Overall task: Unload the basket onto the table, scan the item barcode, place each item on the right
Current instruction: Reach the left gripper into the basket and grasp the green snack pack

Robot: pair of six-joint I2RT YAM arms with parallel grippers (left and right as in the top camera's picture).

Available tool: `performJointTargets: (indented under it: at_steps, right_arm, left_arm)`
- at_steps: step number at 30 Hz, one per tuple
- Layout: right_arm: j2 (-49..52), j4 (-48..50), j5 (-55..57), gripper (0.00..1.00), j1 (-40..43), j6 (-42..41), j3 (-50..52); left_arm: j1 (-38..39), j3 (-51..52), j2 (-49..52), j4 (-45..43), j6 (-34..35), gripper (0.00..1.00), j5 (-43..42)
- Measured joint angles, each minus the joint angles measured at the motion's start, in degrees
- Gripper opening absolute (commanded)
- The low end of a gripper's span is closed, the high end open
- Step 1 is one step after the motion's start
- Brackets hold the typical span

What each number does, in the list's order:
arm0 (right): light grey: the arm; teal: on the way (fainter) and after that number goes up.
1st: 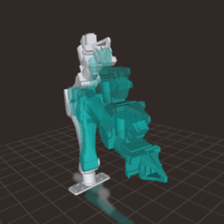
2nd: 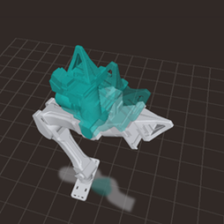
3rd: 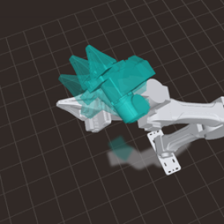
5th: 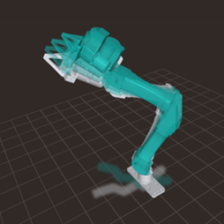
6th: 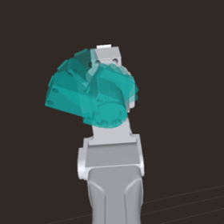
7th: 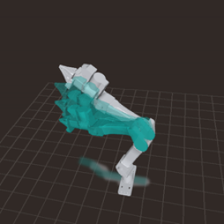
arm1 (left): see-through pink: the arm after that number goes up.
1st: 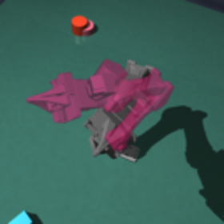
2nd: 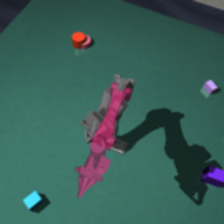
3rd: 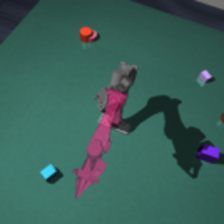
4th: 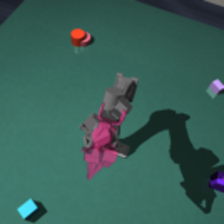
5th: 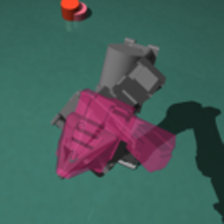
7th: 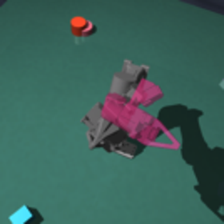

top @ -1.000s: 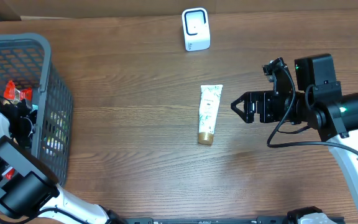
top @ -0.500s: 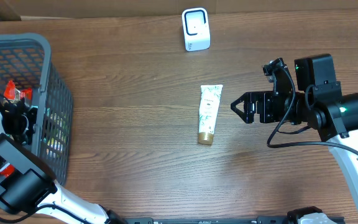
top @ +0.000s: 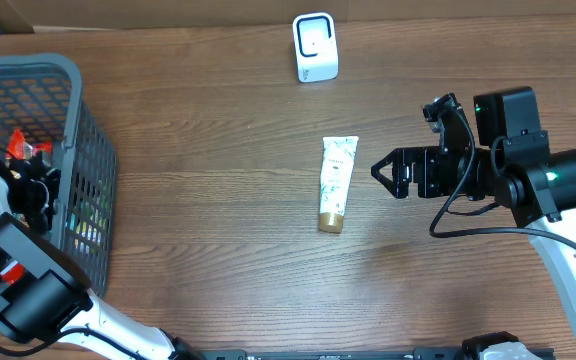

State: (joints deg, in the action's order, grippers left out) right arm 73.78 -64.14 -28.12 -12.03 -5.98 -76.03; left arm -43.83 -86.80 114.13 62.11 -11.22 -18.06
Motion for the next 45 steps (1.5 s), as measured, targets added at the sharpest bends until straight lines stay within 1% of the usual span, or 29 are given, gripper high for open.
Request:
performJointTargets:
  at_steps: [3, 7, 9, 10, 14, 16, 19, 20, 21, 27, 33, 37, 41, 45]
  right_arm:
    - [0.00, 0.04, 0.00, 1.00, 0.00, -0.02, 0.00]
    - [0.00, 0.02, -0.02, 1.00, 0.00, -0.04, 0.00]
    - [0.00, 0.04, 0.00, 1.00, 0.00, -0.02, 0.00]
    - [0.00, 0.04, 0.00, 1.00, 0.00, -0.02, 0.00]
    - [0.00, 0.04, -0.02, 1.00, 0.00, -0.04, 0.00]
    - [0.00, 0.00, 0.00, 1.00, 0.00, -0.02, 0.00]
    - [0.00, 0.04, 0.00, 1.00, 0.00, -0.02, 0.00]
    - [0.00, 0.00, -0.02, 1.00, 0.00, -0.04, 0.00]
    - [0.00, 0.02, 0.00, 1.00, 0.00, -0.02, 0.00]
    - [0.00, -0.11, 0.00, 1.00, 0.00, -0.02, 0.00]
    - [0.00, -0.13, 0.00, 1.00, 0.00, -0.02, 0.00]
    - [0.00, -0.17, 0.00, 1.00, 0.00, -0.02, 0.00]
    - [0.00, -0.15, -0.02, 1.00, 0.00, 0.00, 0.00]
    - [0.00, -0.15, -0.02, 1.00, 0.00, 0.00, 0.00]
  left_arm:
    - [0.00, 1.92, -0.02, -1.36, -0.37, 0.78, -0.35]
    - [-0.02, 3.69, -0.74, -3.04, -0.63, 0.77, -0.63]
    - [0.00, 4.68, -1.18, -4.07, -0.79, 0.75, -0.87]
    - [0.00, 5.14, -1.38, -4.55, -0.83, 0.72, -1.01]
    - [-0.02, 6.75, -1.62, -6.14, -1.14, 0.55, -1.46]
    - [-0.07, 6.91, -1.62, -6.49, -1.29, 0.44, -1.29]
    - [-0.07, 6.95, -1.62, -6.91, -1.22, 0.21, -0.92]
    - [-0.07, 6.95, -1.62, -6.91, -1.11, 0.12, -0.83]
    - [-0.09, 6.95, -1.62, -7.04, -1.11, 0.05, -0.79]
    - [-0.11, 6.25, -2.12, -6.10, -1.16, 0.04, -1.68]
    - [0.00, 0.33, 0.11, 1.97, -0.90, 0.04, -1.03]
    - [0.00, -9.46, 1.53, 9.09, -0.74, 0.04, -0.28]
    - [0.00, -24.20, 1.60, 15.78, -0.31, 0.04, -0.17]
    - [0.00, -38.66, 1.62, 22.99, 1.86, 0.04, -0.44]
